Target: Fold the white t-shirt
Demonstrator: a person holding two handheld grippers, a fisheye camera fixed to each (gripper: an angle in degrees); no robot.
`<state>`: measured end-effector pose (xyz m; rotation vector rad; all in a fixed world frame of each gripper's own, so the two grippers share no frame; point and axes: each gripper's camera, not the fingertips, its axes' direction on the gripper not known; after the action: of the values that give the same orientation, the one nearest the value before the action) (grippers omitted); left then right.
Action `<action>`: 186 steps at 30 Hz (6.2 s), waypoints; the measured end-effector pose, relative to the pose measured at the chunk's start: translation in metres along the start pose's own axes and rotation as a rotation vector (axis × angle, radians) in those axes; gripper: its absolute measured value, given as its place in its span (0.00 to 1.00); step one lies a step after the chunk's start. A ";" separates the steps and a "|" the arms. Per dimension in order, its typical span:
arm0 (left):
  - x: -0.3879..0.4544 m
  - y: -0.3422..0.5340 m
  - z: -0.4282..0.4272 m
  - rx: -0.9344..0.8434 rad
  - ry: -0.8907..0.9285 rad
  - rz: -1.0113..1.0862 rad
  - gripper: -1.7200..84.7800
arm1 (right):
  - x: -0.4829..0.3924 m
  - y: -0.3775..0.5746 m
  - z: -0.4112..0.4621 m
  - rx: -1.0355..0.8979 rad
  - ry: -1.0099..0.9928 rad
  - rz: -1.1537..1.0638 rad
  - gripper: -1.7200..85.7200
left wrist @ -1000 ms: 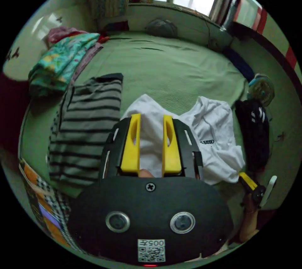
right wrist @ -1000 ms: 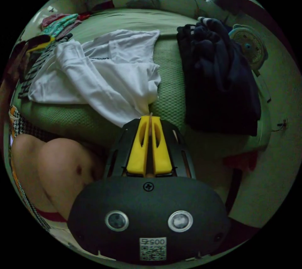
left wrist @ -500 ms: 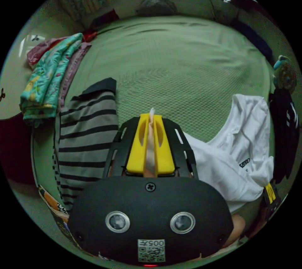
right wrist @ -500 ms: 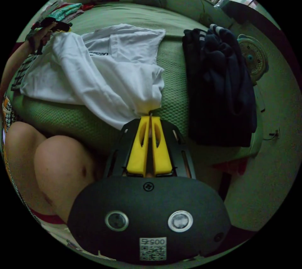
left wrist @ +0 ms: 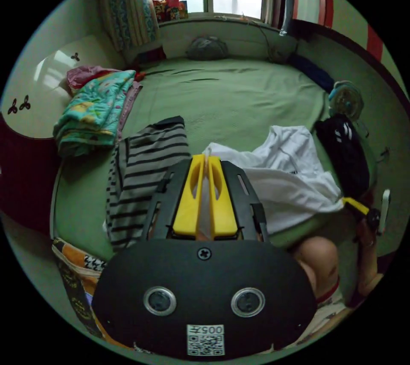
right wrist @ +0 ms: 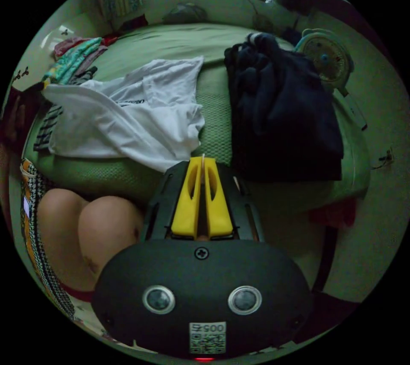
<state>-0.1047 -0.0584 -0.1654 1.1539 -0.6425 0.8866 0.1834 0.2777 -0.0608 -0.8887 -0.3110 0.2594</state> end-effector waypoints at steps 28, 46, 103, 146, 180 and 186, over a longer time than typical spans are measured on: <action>-0.053 0.309 -0.180 -0.127 0.246 -0.116 0.04 | 0.027 0.137 -0.157 -0.035 0.109 -0.117 0.01; -0.100 0.113 -0.011 -0.064 0.237 -0.128 0.11 | -0.033 -0.130 -0.034 0.065 -0.010 -0.276 0.09; -0.010 -0.029 0.215 -0.138 0.106 -0.089 0.05 | -0.063 -0.325 0.116 0.133 -0.041 -0.152 0.00; 0.207 0.226 0.076 -0.160 0.062 -0.199 0.01 | -0.205 0.045 -0.023 0.117 -0.013 -0.146 0.01; 0.257 0.270 0.069 -0.165 0.207 -0.252 0.01 | -0.257 0.118 -0.065 0.108 -0.117 -0.091 0.01; 0.266 0.273 0.066 -0.166 0.163 -0.233 0.01 | -0.268 0.124 -0.071 0.110 -0.103 -0.100 0.01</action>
<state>-0.2010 -0.0124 0.2064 0.9735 -0.4302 0.7059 -0.0498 0.2086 -0.2436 -0.7506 -0.4317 0.2282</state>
